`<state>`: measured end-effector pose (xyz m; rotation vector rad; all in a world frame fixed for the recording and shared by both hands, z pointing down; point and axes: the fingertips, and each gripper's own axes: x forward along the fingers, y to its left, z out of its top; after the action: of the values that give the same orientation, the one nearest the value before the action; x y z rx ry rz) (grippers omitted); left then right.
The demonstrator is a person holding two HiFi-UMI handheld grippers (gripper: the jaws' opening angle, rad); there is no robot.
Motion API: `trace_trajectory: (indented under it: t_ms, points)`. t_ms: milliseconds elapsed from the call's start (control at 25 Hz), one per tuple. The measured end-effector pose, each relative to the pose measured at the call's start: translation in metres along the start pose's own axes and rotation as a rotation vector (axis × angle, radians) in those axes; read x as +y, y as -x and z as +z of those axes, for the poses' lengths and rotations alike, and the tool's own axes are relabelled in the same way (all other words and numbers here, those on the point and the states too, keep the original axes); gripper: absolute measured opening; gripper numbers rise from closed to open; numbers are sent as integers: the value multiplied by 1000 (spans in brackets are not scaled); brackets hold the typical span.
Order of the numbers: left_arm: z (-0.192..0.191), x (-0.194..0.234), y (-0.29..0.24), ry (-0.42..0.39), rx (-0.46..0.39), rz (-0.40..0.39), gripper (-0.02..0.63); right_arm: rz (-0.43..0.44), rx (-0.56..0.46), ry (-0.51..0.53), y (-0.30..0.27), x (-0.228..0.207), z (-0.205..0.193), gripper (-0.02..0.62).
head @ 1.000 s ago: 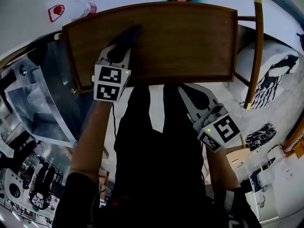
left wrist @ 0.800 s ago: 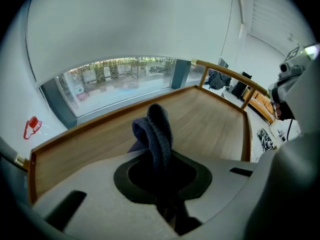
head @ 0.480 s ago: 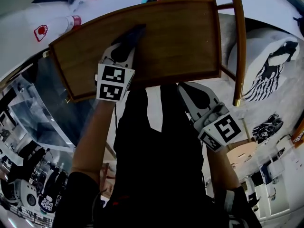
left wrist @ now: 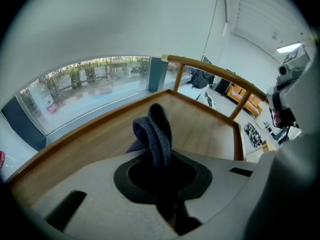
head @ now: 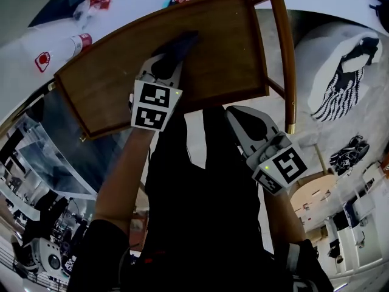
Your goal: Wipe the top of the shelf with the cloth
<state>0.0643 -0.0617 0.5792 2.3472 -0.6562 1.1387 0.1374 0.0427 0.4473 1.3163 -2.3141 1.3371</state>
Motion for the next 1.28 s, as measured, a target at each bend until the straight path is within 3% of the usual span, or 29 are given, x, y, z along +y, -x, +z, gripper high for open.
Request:
trace_trajectory:
  t_ms: [520, 1280]
  points:
    - [34, -44, -33, -68, 5, -73, 57, -16, -62, -55, 29, -20, 5, 5]
    - [67, -89, -63, -72, -23, -148, 57, -41, -65, -76, 60, -37, -4, 5]
